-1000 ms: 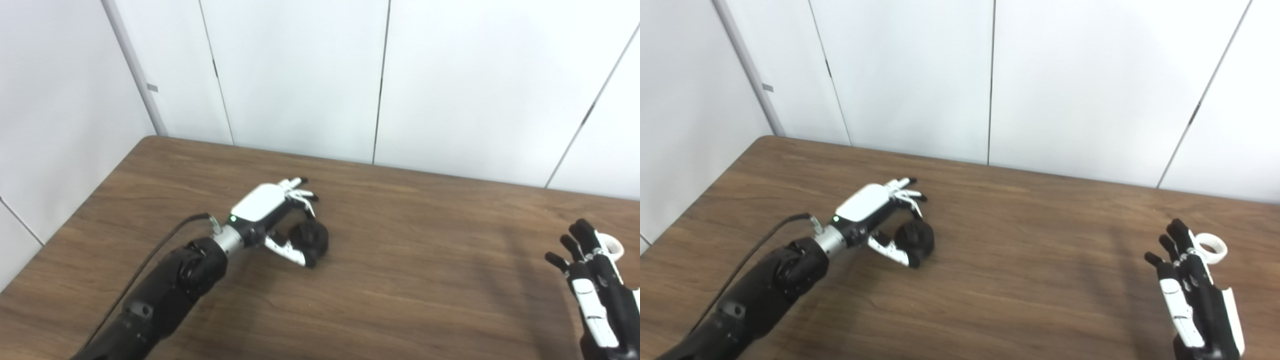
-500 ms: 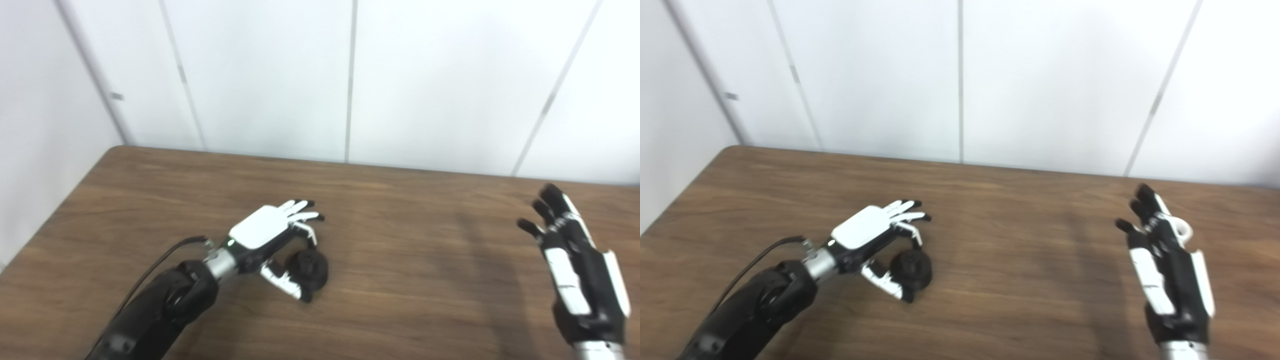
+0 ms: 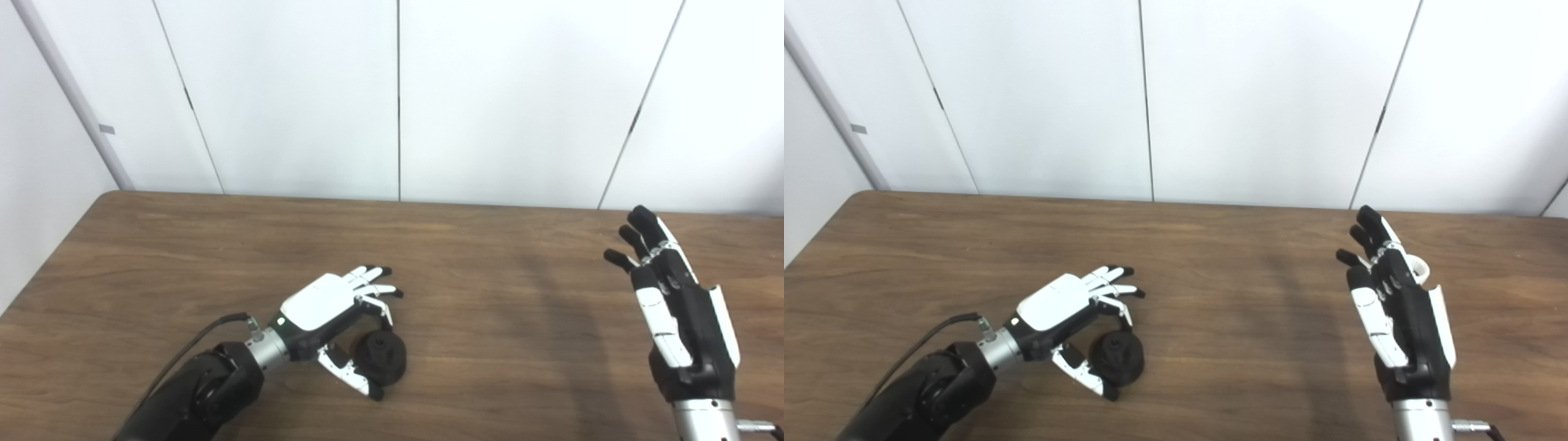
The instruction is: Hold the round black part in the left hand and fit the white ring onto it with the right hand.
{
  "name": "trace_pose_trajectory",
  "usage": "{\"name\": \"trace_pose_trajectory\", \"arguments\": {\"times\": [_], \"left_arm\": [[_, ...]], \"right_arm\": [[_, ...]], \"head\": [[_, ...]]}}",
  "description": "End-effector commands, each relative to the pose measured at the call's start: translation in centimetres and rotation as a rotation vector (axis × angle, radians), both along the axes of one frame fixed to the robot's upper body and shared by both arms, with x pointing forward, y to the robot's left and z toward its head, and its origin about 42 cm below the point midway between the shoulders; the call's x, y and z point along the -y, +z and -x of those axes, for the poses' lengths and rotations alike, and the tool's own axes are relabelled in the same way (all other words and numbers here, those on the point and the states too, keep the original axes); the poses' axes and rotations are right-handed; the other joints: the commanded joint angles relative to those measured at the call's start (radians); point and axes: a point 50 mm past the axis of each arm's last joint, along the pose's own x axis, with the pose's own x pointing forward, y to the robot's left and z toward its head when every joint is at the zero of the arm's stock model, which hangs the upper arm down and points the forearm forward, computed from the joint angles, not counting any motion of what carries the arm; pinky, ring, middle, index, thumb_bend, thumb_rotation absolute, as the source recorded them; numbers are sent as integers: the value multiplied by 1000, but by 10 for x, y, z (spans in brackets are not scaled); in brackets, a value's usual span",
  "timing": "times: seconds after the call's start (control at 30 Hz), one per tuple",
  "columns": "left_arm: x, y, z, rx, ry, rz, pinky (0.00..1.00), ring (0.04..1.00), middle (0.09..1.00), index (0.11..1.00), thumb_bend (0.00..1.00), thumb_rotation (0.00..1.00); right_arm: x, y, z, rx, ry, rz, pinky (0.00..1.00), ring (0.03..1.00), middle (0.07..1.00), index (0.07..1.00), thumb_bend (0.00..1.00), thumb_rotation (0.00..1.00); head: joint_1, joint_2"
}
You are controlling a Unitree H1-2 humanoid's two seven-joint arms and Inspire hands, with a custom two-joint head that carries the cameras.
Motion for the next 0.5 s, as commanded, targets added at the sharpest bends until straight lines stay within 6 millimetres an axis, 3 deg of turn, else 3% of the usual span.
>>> {"name": "trace_pose_trajectory", "arguments": {"times": [0.0,0.37,0.47], "left_arm": [[3,10,-2,22,-31,-1,1000,1000,884,481,525,57],[12,3,-6,-39,-18,53,1000,1000,895,482,525,57],[13,-2,-6,-48,-18,52,1000,1000,892,481,525,58]], "right_arm": [[-1,19,2,76,-16,6,784,914,928,899,330,695],[7,23,7,93,-27,7,790,930,930,891,336,668],[10,28,11,98,-40,36,801,925,935,898,339,706]], "head": [[-3,3],[-46,9],[-54,11]]}}
